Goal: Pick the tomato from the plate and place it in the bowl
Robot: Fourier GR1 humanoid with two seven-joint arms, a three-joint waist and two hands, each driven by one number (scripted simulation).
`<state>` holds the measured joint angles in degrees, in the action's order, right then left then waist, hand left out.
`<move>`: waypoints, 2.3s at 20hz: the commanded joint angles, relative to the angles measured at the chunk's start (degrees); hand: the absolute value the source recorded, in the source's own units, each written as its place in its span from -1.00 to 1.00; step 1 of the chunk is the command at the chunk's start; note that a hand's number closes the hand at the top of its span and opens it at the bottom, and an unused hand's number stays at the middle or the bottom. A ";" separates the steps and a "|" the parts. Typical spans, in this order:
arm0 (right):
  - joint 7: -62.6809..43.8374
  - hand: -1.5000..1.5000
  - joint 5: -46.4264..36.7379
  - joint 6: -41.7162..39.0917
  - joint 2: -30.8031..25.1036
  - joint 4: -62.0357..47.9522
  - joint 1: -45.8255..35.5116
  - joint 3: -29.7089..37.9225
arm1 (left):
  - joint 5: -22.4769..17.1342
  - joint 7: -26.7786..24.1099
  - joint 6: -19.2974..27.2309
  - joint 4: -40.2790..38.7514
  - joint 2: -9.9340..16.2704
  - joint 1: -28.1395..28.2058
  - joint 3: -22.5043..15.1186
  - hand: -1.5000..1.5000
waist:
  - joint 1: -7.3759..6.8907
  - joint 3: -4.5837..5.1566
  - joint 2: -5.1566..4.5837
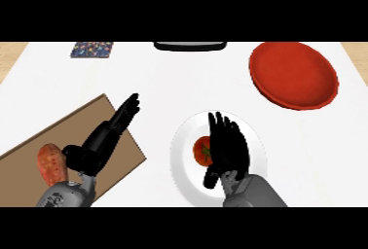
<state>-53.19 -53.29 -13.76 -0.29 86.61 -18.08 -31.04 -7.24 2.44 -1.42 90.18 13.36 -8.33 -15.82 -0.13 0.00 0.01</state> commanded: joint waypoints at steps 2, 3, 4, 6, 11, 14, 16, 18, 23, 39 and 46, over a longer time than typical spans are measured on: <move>6.57 1.00 -0.42 6.02 0.28 -5.33 -1.35 -0.43 | 1.17 1.13 -1.07 1.85 -1.20 1.88 0.79 0.00 | -0.16 -0.01 -0.03; 8.15 1.00 -2.31 6.47 0.28 -5.94 -1.05 -0.72 | 2.20 0.27 -1.21 -0.85 -1.40 0.64 1.27 0.00 | -0.03 -0.01 -0.04; 6.19 1.00 -2.12 5.78 0.28 -6.31 -4.27 -0.76 | 3.56 0.84 -0.33 2.04 -2.25 2.48 -0.67 0.00 | -0.19 -0.01 -0.01; 8.31 1.00 -4.57 6.22 0.16 -4.58 -2.79 1.13 | 3.02 2.03 -1.10 0.07 -2.66 -1.41 1.82 0.00 | 0.10 -0.01 -0.01; 11.84 1.00 -6.46 9.86 -2.09 -5.33 0.87 0.93 | 3.10 4.77 -2.01 4.18 -4.34 0.87 1.84 0.00 | 0.07 -0.01 0.04; 6.28 1.00 -4.30 12.25 0.27 -9.90 -7.29 -0.73 | 3.59 0.14 -4.31 -0.59 -3.50 1.25 4.64 0.00 | -0.18 0.00 -0.04; 1.00 1.00 -3.04 8.27 0.27 -12.12 -12.89 9.49 | 3.30 3.32 -2.62 0.54 -4.80 -1.30 3.46 0.00 | -0.48 0.00 -0.29; -5.11 1.00 -4.52 11.29 -0.98 -17.48 -14.10 19.79 | 4.15 -0.04 -3.50 1.13 -3.75 1.57 2.50 0.00 | -1.37 0.05 -1.40; -19.86 1.00 -7.30 12.36 -5.81 -24.32 -19.86 31.41 | 3.68 0.99 -4.27 2.06 -3.32 0.13 2.53 0.00 | -2.72 0.28 -2.82; -31.61 1.00 -35.22 22.58 -19.88 -38.55 -44.99 42.41 | 3.76 2.36 -6.14 0.79 -5.21 -3.11 -0.52 0.00 | -7.72 0.14 -2.84; -32.00 1.00 -43.76 21.93 -20.40 -46.13 -44.98 49.69 | 4.09 1.13 -5.36 0.22 -5.10 -2.70 0.65 0.00 | -6.20 0.10 -2.53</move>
<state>-70.99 -92.71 5.67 -20.35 44.42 -62.05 15.83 -2.84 4.27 -6.86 90.96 8.27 -11.65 -15.78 -7.19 0.13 -2.74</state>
